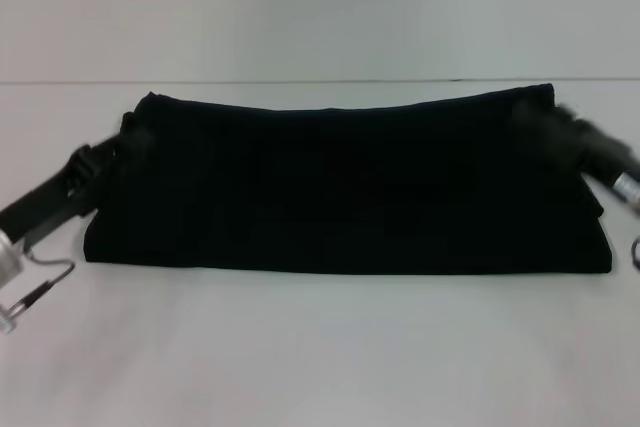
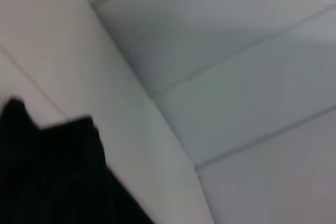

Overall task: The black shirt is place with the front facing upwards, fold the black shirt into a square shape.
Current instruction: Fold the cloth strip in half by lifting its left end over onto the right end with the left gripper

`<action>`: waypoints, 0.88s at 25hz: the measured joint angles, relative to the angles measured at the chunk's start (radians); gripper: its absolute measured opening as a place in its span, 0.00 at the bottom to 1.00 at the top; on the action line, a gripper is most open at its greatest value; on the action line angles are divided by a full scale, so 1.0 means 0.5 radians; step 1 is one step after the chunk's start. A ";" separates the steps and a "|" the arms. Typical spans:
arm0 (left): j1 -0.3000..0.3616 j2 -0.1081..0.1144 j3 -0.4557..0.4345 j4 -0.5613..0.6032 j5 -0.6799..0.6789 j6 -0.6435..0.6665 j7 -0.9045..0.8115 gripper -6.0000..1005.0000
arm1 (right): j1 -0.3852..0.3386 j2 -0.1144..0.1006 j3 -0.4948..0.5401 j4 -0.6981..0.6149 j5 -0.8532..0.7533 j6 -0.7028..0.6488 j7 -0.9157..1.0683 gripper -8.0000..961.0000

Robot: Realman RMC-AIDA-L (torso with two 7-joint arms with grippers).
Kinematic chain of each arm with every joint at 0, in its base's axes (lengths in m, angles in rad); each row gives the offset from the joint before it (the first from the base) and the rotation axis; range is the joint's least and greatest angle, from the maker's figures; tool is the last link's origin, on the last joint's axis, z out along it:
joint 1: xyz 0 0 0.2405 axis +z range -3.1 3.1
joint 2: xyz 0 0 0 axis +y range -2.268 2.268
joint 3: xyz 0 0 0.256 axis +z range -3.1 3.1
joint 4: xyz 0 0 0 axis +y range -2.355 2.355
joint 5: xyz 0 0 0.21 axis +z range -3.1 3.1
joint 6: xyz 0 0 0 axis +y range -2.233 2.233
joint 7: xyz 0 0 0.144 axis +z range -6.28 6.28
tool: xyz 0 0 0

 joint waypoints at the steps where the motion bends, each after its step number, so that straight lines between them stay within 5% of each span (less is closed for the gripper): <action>1: 0.021 0.025 0.068 0.004 0.007 0.045 -0.056 0.37 | -0.029 0.000 -0.057 -0.027 -0.060 -0.106 -0.073 0.95; 5: 0.118 0.094 0.216 0.058 0.016 0.266 -0.217 0.39 | -0.093 0.004 -0.246 -0.073 -0.296 -0.337 -0.364 0.95; 11: 0.270 0.097 0.222 0.235 0.104 0.315 -0.542 0.56 | -0.104 0.019 -0.360 0.053 -0.455 -0.360 -0.861 0.95; 22: 0.262 0.105 0.206 0.245 0.374 0.105 -0.904 0.96 | -0.092 0.023 -0.365 0.196 -0.462 -0.329 -1.141 0.95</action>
